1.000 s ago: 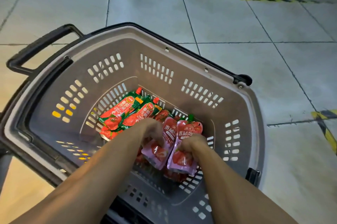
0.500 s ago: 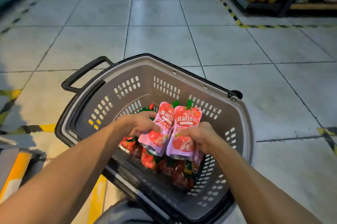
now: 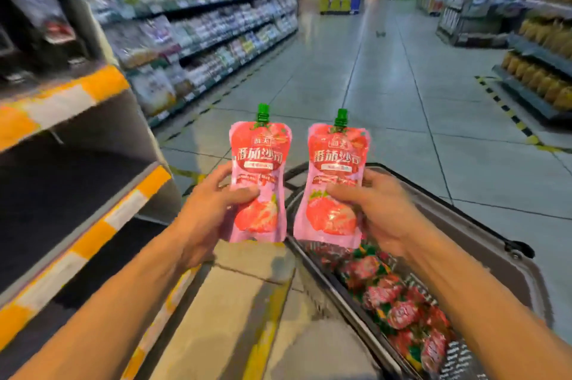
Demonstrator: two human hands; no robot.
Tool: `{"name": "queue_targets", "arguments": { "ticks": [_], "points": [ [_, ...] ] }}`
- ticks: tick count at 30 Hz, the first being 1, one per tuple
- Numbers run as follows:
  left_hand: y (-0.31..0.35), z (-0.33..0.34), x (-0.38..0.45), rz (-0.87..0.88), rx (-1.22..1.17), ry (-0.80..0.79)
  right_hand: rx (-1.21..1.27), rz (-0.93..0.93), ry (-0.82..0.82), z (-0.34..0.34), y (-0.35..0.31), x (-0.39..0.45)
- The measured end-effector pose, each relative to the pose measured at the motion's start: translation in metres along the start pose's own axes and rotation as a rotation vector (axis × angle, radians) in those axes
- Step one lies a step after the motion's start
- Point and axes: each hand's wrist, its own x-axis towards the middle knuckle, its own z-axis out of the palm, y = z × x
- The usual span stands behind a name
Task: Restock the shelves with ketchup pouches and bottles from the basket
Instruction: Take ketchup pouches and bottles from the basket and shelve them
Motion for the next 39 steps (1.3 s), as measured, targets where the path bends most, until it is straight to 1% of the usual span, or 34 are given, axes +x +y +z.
{"name": "queue_targets", "arguments": {
  "ticks": [3, 8, 13, 19, 22, 25, 28, 31, 36, 38, 39],
  "points": [
    [0.000, -0.056, -0.048, 0.085, -0.021, 0.147, -0.019, -0.061, -0.124, 0.064, -0.001, -0.007],
    [-0.015, -0.137, -0.108, 0.196, -0.067, 0.427, -0.083, -0.103, -0.326, 0.161, 0.019, -0.018],
    [-0.029, -0.192, -0.150, 0.215, -0.052, 0.670, -0.131, -0.060, -0.457, 0.240, 0.051, -0.021],
    [-0.043, -0.235, -0.204, 0.155, 0.009, 0.880, -0.171, 0.042, -0.564, 0.315, 0.100, -0.019],
    [-0.054, -0.252, -0.227, 0.115, 0.051, 0.945, -0.157, 0.084, -0.590, 0.345, 0.123, -0.014],
    [-0.063, -0.263, -0.241, 0.105, 0.034, 0.994, -0.140, 0.096, -0.606, 0.381, 0.140, -0.008],
    [-0.070, -0.272, -0.245, 0.120, 0.038, 1.031, -0.144, 0.058, -0.640, 0.416, 0.144, -0.002],
    [-0.070, -0.277, -0.248, 0.159, 0.036, 1.030, -0.141, 0.009, -0.663, 0.441, 0.146, 0.003],
    [-0.070, -0.290, -0.251, 0.186, -0.004, 1.030, -0.264, -0.135, -0.528, 0.471, 0.154, 0.023],
    [-0.071, -0.294, -0.250, 0.181, -0.017, 1.022, -0.318, -0.175, -0.539, 0.482, 0.156, 0.027],
    [-0.070, -0.297, -0.249, 0.187, -0.021, 1.020, -0.316, -0.186, -0.569, 0.487, 0.157, 0.028]
  ]
}}
